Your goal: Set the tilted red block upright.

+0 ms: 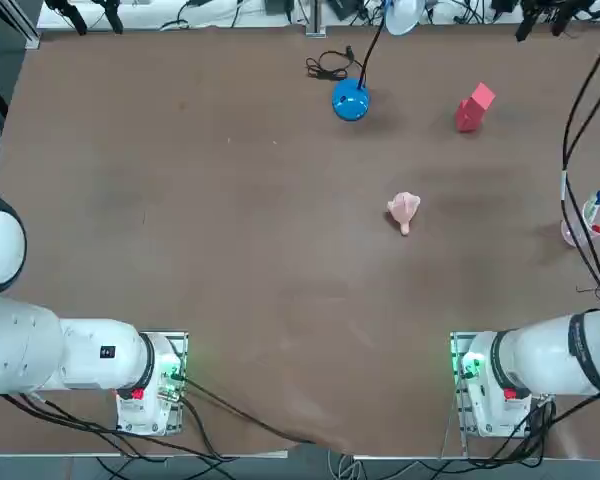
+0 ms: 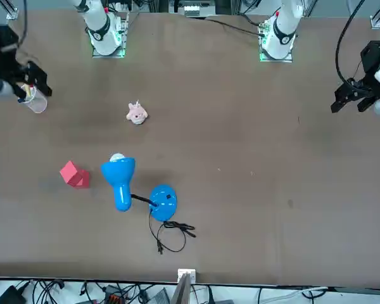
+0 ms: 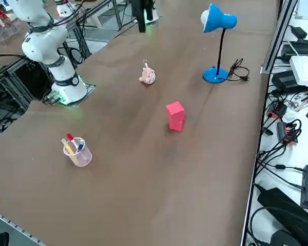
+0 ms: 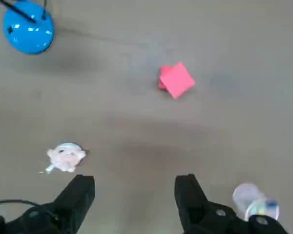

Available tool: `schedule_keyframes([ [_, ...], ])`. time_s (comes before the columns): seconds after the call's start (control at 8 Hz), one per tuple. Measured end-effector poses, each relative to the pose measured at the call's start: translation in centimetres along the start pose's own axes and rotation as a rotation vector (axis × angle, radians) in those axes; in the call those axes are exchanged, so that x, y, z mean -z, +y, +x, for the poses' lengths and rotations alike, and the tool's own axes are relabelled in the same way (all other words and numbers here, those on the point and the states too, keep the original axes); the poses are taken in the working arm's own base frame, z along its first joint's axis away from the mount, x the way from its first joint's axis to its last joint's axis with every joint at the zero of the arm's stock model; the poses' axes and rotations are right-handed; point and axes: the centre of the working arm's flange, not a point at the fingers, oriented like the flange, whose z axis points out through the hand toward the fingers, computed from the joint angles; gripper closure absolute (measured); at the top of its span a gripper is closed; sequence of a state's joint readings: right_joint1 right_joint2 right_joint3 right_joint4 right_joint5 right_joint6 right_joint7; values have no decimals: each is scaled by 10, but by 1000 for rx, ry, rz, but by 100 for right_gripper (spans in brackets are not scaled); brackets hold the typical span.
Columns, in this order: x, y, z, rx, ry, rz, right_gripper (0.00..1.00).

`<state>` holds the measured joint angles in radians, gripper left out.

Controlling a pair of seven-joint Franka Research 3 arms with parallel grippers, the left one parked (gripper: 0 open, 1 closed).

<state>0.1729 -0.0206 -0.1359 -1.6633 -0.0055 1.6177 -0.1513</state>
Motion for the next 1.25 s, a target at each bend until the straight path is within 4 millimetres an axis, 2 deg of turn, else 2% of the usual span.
schedule_keyframes([
  [0.38,-60,9,43,307,-9,-15,0],
  [0.62,-103,23,65,475,-18,-24,0],
  [1.0,-158,46,86,665,-30,-32,0],
  [1.25,-187,49,95,698,-24,-42,0],
])
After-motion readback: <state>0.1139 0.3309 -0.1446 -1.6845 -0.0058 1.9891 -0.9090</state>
